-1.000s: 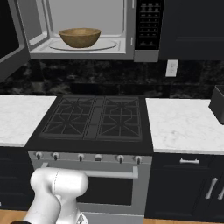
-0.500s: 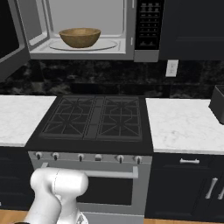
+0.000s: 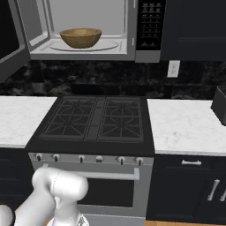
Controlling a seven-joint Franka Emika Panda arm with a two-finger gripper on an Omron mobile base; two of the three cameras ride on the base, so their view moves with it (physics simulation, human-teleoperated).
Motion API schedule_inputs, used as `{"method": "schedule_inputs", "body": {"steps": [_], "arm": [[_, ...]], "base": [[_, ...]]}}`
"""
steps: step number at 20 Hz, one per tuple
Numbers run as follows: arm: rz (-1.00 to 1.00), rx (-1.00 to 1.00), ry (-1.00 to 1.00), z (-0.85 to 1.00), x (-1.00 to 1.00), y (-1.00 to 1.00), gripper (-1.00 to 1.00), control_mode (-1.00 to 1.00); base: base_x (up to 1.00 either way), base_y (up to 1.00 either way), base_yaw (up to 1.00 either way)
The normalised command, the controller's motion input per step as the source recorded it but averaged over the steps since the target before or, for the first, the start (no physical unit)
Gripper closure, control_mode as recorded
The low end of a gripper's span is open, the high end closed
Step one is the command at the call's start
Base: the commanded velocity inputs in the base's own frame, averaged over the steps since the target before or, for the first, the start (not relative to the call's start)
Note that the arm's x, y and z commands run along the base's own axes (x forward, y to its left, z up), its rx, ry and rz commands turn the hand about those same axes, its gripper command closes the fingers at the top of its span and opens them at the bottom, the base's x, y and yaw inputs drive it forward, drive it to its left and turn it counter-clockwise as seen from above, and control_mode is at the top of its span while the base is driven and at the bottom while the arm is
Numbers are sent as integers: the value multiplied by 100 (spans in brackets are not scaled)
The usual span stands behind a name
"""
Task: Pick the squash from the sink and place it in the bowl. Then pick the bowl and place it in the microwave. Then close the microwave door and press the start button.
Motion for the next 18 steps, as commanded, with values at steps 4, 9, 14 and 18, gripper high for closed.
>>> {"method": "schedule_inputs", "body": {"steps": [4, 9, 14, 18], "arm": [[-32, -9, 3, -27, 73, 61, -100, -100], [-28, -1, 0, 0, 2, -13, -100, -100], [-17, 0, 0, 4, -36, -67, -100, -100], [-15, 4, 0, 0, -8, -90, -100, -100]], "base": [[0, 0, 0], [0, 0, 0], [0, 0, 0], [0, 0, 0]]}}
